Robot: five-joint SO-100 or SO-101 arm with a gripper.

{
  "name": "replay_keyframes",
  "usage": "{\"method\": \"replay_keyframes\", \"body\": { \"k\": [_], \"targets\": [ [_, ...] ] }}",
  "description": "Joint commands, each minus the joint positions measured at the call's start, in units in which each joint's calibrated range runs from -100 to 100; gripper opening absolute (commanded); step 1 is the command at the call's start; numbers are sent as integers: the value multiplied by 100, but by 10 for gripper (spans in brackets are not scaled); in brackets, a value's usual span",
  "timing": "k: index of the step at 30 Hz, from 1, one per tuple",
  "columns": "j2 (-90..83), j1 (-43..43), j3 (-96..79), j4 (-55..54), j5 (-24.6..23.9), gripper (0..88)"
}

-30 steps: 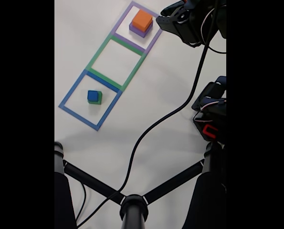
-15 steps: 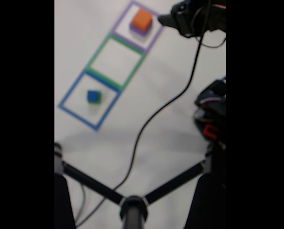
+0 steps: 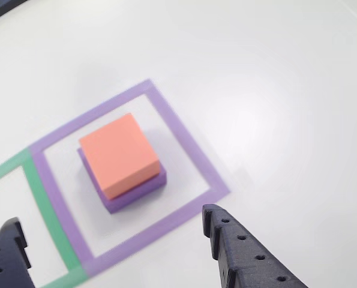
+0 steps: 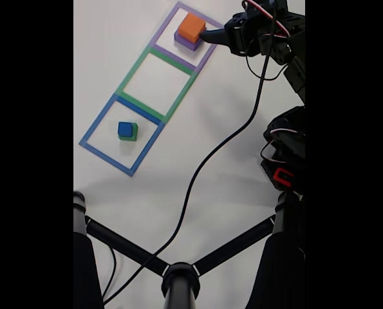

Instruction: Tower of hanoi

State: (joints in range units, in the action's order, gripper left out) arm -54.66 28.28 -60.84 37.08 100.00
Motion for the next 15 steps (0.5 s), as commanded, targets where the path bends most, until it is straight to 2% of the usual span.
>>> {"method": "replay_keyframes", "body": {
  "k": [1,9,15],
  "targets": [
    [242,233,-654,-1624,0,430],
    [1436,172,-1663,-4149,0,447],
    [2333,-3,-1790,-5395,0,445]
  ]
}}
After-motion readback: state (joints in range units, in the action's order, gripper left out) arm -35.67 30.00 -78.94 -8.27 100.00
